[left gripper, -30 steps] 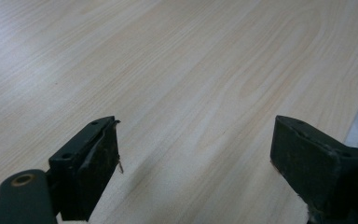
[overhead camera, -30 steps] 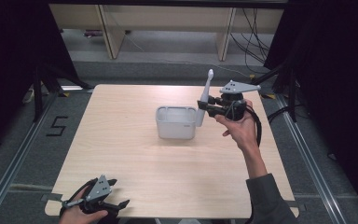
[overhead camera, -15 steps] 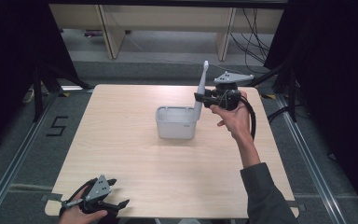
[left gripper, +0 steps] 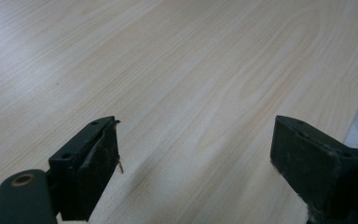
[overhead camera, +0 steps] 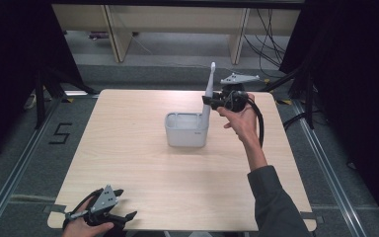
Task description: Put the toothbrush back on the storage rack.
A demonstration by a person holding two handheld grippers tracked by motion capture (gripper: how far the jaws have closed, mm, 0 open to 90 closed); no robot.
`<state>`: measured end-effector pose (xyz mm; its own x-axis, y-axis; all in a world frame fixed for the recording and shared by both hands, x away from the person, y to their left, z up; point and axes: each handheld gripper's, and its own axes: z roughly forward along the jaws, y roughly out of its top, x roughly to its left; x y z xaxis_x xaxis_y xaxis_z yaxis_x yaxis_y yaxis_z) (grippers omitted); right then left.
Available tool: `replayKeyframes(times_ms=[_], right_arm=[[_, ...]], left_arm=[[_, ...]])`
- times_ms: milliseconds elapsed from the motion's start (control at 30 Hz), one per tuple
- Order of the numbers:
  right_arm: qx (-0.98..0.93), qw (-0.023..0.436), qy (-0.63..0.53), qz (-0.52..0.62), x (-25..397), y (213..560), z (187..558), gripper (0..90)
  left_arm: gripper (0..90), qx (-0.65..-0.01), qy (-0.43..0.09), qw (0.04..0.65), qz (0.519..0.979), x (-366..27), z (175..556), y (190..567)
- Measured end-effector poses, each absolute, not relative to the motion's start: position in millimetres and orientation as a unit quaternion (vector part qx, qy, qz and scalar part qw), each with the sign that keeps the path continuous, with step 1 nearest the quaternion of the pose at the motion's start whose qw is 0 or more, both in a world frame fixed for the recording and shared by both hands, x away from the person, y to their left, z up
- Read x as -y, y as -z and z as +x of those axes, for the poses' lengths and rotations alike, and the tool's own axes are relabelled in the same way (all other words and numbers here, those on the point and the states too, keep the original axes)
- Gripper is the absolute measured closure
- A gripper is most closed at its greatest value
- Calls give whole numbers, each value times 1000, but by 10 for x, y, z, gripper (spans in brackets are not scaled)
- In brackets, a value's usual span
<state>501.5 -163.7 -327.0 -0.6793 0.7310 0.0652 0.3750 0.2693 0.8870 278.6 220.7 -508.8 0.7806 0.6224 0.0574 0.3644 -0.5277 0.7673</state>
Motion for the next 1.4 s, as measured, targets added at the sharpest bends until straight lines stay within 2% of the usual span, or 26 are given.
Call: replayKeyframes(times_ms=[67, 100, 767, 1400], right_arm=[[-780, 196, -482, 348, 1637, 3289, 5057, 668], [-776, 186, -485, 358, 1616, 3305, 5060, 669], [-795, 187, -448, 365, 1506, 3585, 5278, 668], [-805, 174, -423, 378, 1473, 3823, 5308, 667]], left_arm=[[147, -289, -163, 387, 860, -2207, 2784, 5084], [147, -290, -163, 388, 860, -2206, 2783, 5086], [147, -287, -160, 390, 860, -2207, 2780, 5082], [147, -283, -159, 390, 862, -2210, 2782, 5079]])
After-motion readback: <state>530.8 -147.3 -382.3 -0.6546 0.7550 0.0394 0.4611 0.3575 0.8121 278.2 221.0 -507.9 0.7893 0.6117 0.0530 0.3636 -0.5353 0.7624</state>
